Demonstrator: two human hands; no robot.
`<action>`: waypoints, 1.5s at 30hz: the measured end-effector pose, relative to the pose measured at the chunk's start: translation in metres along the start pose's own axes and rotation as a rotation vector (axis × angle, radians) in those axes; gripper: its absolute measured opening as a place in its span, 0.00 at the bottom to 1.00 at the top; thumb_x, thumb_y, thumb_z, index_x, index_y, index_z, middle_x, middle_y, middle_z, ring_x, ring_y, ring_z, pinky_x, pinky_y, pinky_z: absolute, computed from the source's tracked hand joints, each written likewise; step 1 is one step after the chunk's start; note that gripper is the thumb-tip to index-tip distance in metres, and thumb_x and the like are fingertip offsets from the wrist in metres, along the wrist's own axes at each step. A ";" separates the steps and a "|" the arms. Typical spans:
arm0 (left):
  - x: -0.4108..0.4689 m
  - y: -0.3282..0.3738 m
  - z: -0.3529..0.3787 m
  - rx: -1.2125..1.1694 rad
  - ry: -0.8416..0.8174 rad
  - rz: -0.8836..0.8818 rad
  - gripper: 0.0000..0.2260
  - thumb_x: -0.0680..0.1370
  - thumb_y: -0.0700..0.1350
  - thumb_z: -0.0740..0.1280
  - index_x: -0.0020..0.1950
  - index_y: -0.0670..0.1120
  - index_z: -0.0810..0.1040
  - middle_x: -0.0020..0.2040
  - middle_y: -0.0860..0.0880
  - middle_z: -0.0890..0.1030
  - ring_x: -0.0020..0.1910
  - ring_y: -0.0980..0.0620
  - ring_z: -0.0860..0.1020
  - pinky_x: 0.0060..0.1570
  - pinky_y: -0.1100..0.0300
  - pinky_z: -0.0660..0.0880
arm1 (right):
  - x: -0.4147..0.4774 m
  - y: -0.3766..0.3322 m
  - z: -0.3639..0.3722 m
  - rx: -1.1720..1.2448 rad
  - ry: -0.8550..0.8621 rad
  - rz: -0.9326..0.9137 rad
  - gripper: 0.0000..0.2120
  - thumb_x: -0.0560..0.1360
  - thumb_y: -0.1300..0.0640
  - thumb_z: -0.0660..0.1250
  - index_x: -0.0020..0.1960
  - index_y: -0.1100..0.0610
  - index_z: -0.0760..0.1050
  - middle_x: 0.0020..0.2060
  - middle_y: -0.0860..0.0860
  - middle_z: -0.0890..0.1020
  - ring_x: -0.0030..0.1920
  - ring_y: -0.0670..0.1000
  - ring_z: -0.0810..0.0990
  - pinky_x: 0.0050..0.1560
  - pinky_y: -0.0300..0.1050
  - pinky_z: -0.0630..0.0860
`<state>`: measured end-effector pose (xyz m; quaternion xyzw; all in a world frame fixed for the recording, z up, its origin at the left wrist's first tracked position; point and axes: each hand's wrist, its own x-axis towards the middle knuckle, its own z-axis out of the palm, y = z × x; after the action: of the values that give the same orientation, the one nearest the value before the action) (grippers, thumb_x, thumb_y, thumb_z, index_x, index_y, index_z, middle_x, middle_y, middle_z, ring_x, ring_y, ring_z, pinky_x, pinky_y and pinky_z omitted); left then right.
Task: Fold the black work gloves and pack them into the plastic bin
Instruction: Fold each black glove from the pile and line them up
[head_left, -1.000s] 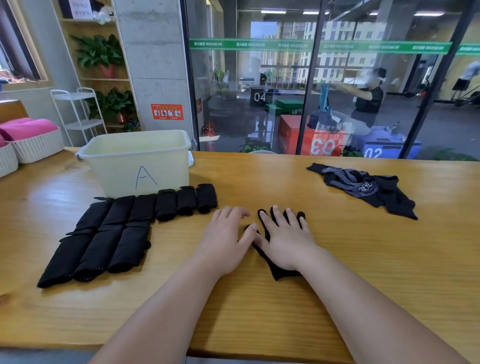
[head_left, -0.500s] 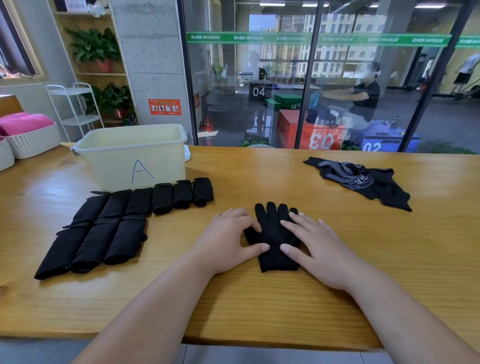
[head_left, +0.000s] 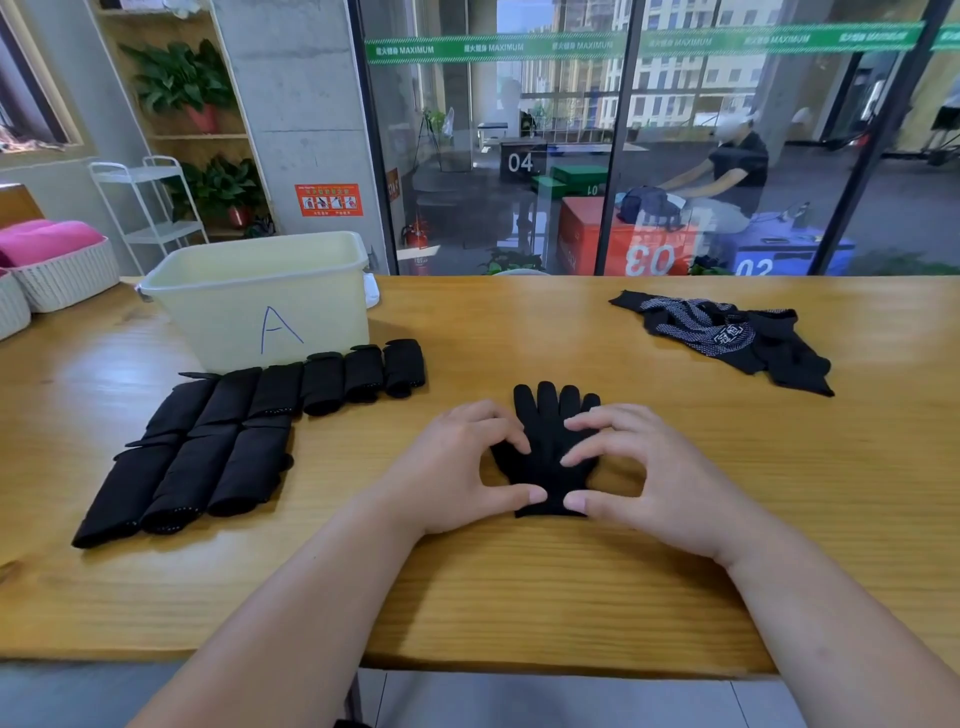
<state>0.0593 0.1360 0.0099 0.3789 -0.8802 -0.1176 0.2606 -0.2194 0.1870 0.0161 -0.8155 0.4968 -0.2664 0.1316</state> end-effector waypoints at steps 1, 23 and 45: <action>0.000 0.001 -0.001 -0.001 0.012 0.010 0.20 0.74 0.70 0.74 0.59 0.61 0.82 0.63 0.65 0.76 0.65 0.60 0.74 0.67 0.53 0.74 | 0.000 -0.002 0.000 0.007 -0.004 -0.024 0.15 0.72 0.33 0.77 0.56 0.35 0.83 0.68 0.29 0.75 0.76 0.39 0.64 0.73 0.42 0.64; 0.000 0.005 0.003 -0.014 -0.016 0.075 0.16 0.75 0.67 0.75 0.54 0.59 0.82 0.54 0.62 0.77 0.58 0.58 0.76 0.60 0.56 0.75 | 0.006 -0.003 0.009 -0.317 0.073 -0.049 0.13 0.80 0.39 0.66 0.55 0.43 0.85 0.51 0.34 0.79 0.54 0.41 0.74 0.49 0.42 0.75; 0.001 0.008 0.001 -0.273 0.060 -0.163 0.10 0.77 0.50 0.79 0.56 0.59 0.82 0.45 0.62 0.85 0.51 0.62 0.83 0.59 0.55 0.80 | 0.007 0.000 0.014 0.093 0.208 0.236 0.12 0.75 0.44 0.78 0.57 0.35 0.83 0.42 0.31 0.84 0.48 0.40 0.80 0.52 0.44 0.76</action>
<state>0.0537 0.1407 0.0127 0.4134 -0.8141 -0.2457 0.3255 -0.2087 0.1797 0.0064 -0.7126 0.5871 -0.3548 0.1472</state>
